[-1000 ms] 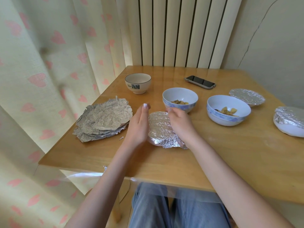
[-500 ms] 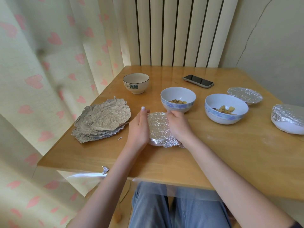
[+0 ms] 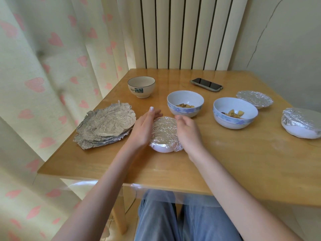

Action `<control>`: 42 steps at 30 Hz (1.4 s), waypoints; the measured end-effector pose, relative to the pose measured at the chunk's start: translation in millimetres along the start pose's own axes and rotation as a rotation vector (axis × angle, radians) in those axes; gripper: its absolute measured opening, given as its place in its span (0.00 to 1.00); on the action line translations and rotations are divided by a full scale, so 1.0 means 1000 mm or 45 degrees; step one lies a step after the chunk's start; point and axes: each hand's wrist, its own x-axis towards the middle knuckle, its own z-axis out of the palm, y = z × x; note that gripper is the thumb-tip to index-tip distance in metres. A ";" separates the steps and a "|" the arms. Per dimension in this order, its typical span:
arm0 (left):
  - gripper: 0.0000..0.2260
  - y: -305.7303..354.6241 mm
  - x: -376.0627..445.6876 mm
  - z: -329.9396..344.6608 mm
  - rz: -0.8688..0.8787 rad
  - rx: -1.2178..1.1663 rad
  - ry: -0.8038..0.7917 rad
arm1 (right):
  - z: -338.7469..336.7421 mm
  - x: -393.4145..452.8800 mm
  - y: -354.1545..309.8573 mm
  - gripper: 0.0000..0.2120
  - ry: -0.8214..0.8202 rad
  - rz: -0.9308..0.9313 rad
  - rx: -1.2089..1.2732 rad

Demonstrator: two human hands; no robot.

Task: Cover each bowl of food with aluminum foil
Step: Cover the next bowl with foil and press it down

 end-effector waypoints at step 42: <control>0.24 0.002 -0.036 0.019 -0.120 -0.175 0.482 | -0.004 -0.013 0.010 0.23 -0.283 0.205 0.280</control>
